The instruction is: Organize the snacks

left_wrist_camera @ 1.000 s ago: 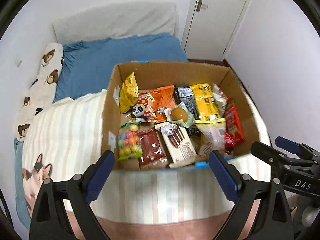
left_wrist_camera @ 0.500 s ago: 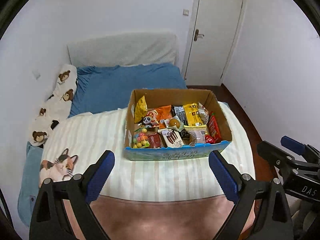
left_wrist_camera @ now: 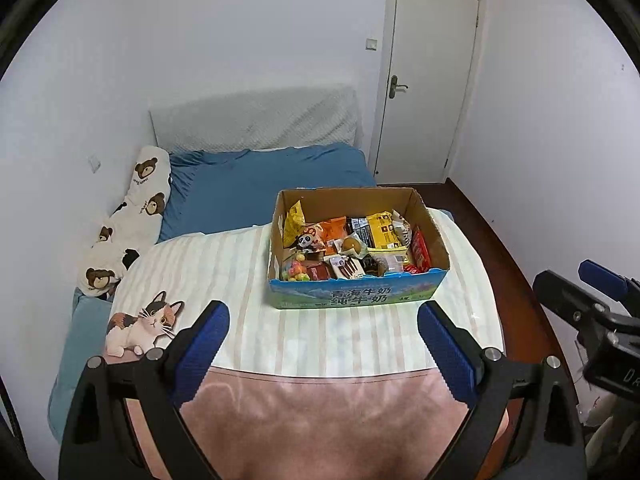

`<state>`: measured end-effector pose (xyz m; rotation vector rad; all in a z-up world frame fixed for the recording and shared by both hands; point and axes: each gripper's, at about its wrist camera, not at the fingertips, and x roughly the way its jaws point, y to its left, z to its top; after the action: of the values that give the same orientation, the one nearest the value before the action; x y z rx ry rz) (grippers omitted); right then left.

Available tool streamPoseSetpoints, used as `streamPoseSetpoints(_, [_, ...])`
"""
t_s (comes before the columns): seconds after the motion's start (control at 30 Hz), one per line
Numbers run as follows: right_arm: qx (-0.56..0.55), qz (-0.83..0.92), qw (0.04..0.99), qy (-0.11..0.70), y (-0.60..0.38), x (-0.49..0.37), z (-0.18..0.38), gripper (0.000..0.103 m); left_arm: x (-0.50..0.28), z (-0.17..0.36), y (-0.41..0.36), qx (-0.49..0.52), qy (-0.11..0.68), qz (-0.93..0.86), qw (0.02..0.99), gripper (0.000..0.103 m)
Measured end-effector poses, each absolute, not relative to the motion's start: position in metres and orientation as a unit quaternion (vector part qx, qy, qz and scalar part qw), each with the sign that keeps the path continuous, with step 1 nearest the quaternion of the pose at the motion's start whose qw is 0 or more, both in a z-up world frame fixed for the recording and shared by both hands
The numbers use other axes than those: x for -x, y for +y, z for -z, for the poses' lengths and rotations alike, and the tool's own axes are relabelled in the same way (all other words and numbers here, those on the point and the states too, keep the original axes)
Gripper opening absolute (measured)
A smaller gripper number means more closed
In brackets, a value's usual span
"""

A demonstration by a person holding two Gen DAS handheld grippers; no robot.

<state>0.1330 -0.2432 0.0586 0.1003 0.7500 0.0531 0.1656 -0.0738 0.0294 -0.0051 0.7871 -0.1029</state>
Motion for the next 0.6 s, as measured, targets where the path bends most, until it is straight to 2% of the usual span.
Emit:
streamPoseSetpoints(0.33, [-0.041,-0.007,0.934,0.355,-0.250,-0.131,-0.057,0.101,-0.160,-0.035,-0.072,0.004,0.362,0.031,0.932,0.097])
streamPoseSetpoints(0.4, [-0.042,-0.003,0.934,0.355,-0.253,-0.136,-0.055,0.101,-0.164,-0.033,-0.073,0.000,0.361,0.028,0.932,0.103])
streamPoseSetpoints(0.6, [-0.039,0.014,0.937,0.347,-0.260,-0.164,-0.049,0.101,-0.183,-0.025,-0.076,-0.015,0.349,0.003,0.937,0.103])
